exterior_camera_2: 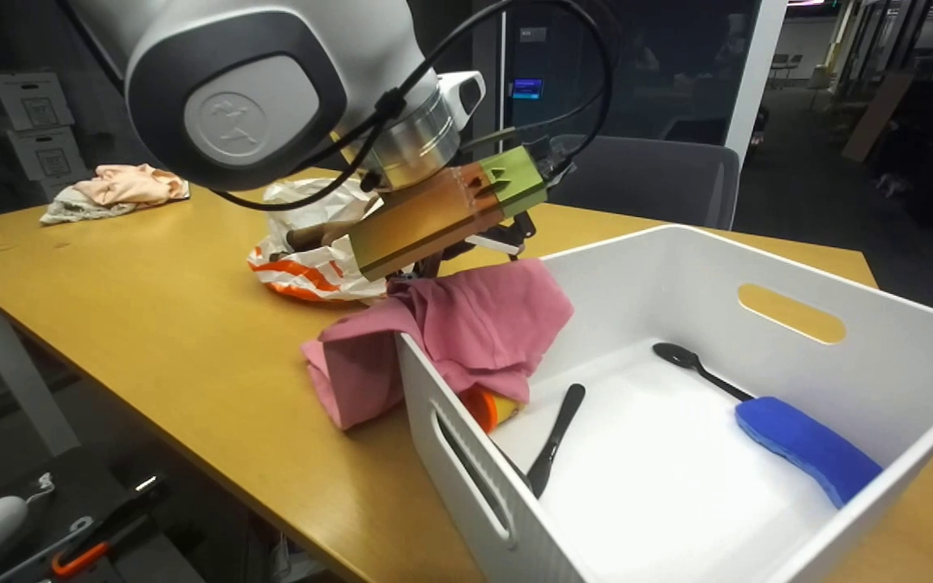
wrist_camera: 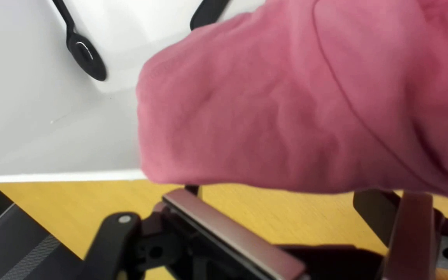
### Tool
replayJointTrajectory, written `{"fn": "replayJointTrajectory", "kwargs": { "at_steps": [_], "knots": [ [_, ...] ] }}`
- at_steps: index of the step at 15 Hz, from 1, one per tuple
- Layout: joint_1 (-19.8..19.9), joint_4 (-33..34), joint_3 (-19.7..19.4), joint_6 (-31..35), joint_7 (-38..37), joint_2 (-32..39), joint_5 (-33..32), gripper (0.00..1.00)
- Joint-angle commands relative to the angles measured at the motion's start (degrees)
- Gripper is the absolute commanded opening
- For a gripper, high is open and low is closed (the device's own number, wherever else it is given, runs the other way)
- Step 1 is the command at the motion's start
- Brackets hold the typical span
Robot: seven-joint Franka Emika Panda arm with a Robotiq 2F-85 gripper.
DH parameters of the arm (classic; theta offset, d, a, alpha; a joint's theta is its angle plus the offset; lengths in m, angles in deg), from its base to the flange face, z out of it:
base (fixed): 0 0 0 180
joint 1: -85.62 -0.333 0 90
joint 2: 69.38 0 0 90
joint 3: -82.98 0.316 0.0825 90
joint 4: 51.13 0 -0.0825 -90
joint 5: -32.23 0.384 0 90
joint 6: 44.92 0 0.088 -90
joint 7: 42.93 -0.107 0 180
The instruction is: Put the plush toy and the pink shirt into the carrier bag
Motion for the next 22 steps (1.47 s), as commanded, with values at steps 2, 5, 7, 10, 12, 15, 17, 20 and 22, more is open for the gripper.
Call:
{"fn": "replayJointTrajectory", "kwargs": {
  "at_steps": [2, 5, 7, 10, 12, 15, 17, 20, 22],
  "knots": [
    [-0.2, -0.1, 0.0, 0.1, 0.0, 0.3, 0.0, 1.0],
    [-1.9, 3.2, -2.0, -6.7, 1.2, -1.5, 2.7, 1.0],
    [-3.0, 8.3, -5.3, -16.5, 3.9, -3.9, 5.2, 1.0],
    [-10.1, 15.0, -18.2, -28.7, -1.7, -5.8, -6.2, 1.0],
    [-11.8, 19.6, -23.0, -35.2, -3.7, -5.3, -13.8, 1.0],
    [-14.7, 21.4, -28.2, -39.1, -2.9, -6.5, -19.2, 1.0],
    [-16.8, 19.5, -30.6, -36.9, -2.6, -8.1, -18.7, 1.0],
    [-18.9, 16.6, -32.5, -34.1, -3.9, -10.1, -17.2, 1.0],
    [-19.4, 14.6, -33.3, -35.0, -4.4, -12.0, -18.5, 1.0]
  ]
}}
